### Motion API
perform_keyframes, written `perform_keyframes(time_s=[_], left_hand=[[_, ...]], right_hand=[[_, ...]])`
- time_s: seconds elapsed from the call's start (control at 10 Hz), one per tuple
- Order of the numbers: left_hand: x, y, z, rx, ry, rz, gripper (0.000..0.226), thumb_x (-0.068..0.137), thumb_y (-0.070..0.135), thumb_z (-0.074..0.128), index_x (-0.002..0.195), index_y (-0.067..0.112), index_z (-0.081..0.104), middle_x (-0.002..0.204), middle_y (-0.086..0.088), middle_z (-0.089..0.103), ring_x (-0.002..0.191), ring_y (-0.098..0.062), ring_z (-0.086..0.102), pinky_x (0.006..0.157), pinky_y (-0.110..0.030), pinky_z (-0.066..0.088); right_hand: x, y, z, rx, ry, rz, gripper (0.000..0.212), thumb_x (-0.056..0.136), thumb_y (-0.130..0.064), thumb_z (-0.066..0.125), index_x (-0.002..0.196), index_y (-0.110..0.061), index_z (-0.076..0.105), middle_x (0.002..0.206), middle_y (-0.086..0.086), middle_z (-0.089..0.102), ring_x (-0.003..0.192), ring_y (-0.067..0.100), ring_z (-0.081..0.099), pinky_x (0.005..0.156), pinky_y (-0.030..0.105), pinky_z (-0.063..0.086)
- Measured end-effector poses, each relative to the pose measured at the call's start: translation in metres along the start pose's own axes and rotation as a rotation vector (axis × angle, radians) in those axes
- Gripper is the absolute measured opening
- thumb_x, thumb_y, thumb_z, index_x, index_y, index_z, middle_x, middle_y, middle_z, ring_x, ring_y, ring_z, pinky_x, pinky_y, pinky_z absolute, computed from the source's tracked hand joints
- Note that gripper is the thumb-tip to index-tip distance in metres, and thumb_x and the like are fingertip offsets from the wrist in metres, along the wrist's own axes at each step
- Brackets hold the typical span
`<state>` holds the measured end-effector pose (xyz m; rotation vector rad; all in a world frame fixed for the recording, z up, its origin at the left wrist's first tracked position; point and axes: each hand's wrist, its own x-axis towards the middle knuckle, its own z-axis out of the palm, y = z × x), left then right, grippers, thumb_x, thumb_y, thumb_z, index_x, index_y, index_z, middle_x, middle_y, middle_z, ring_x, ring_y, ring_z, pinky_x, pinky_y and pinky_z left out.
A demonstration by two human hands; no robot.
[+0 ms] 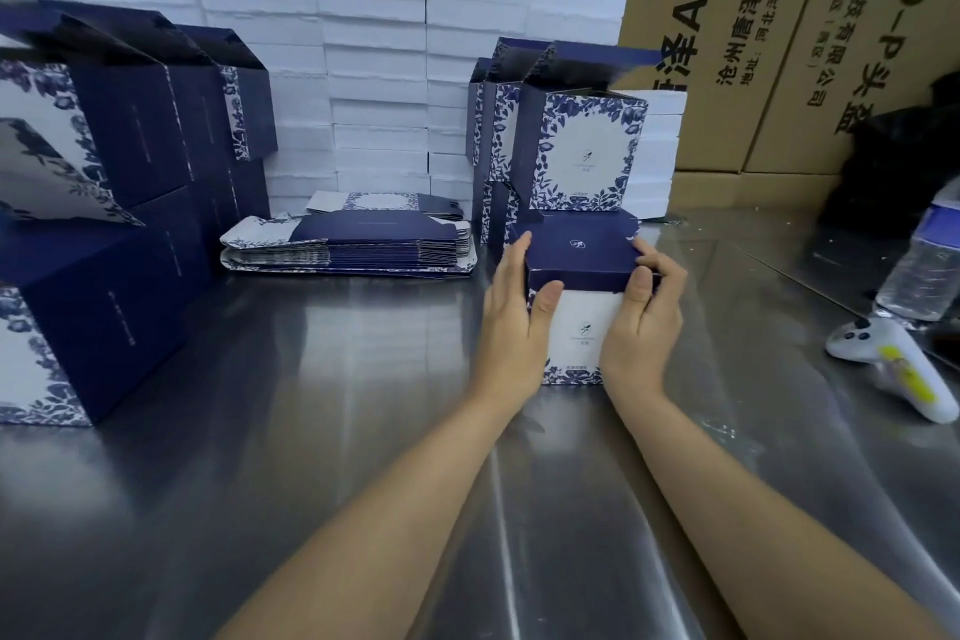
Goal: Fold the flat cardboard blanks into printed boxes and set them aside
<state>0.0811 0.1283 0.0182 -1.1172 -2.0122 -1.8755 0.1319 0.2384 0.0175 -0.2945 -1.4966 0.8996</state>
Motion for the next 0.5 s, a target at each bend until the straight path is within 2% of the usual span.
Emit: perform_keyframes(time_s=[0.1, 0.2, 0.3, 0.4, 0.5], left_hand=[[0.006, -0.010, 0.002, -0.047, -0.057, -0.002, 0.055, 0.100, 0.044, 0.037, 0.148, 0.043, 0.010, 0.154, 0.023, 0.014, 0.146, 0.000, 0.011, 0.121, -0.033, 0.015], [0.010, -0.014, 0.003, -0.066, -0.092, -0.029, 0.054, 0.102, 0.042, 0.039, 0.143, 0.051, 0.005, 0.160, 0.018, 0.010, 0.147, 0.001, 0.007, 0.122, -0.038, 0.013], [0.005, -0.005, -0.002, -0.050, -0.104, -0.054, 0.060, 0.102, 0.040, 0.042, 0.150, 0.041, 0.007, 0.162, 0.015, 0.008, 0.147, 0.000, 0.005, 0.122, -0.038, 0.013], [-0.010, 0.008, -0.011, 0.002, -0.079, -0.079, 0.068, 0.100, 0.042, 0.042, 0.154, 0.029, 0.003, 0.163, 0.011, -0.001, 0.148, -0.001, -0.002, 0.122, -0.036, 0.009], [-0.040, 0.028, -0.019, 0.095, 0.031, -0.131, 0.071, 0.100, 0.046, 0.041, 0.155, 0.025, 0.000, 0.162, 0.007, -0.014, 0.149, -0.008, -0.005, 0.122, -0.038, 0.011]], right_hand=[[0.004, 0.007, 0.005, -0.040, 0.040, -0.003, 0.033, 0.102, -0.025, 0.035, 0.120, -0.006, 0.054, 0.114, -0.014, 0.057, 0.100, -0.022, 0.048, 0.081, 0.003, 0.035], [0.005, 0.009, 0.009, -0.072, 0.065, -0.002, 0.038, 0.101, -0.033, 0.031, 0.121, -0.009, 0.053, 0.115, -0.022, 0.056, 0.100, -0.024, 0.047, 0.078, 0.006, 0.035], [0.003, 0.000, 0.008, -0.137, 0.073, 0.034, 0.043, 0.098, -0.043, 0.029, 0.124, -0.017, 0.053, 0.117, -0.032, 0.053, 0.099, -0.013, 0.052, 0.077, 0.017, 0.035], [-0.002, -0.007, 0.002, -0.099, 0.095, 0.118, 0.042, 0.098, -0.040, 0.034, 0.133, -0.023, 0.050, 0.130, -0.017, 0.056, 0.115, 0.002, 0.052, 0.091, 0.020, 0.038], [-0.006, -0.022, -0.011, -0.009, 0.158, 0.070, 0.045, 0.097, -0.030, 0.040, 0.140, -0.019, 0.046, 0.143, -0.004, 0.049, 0.133, 0.009, 0.043, 0.112, 0.037, 0.033]])
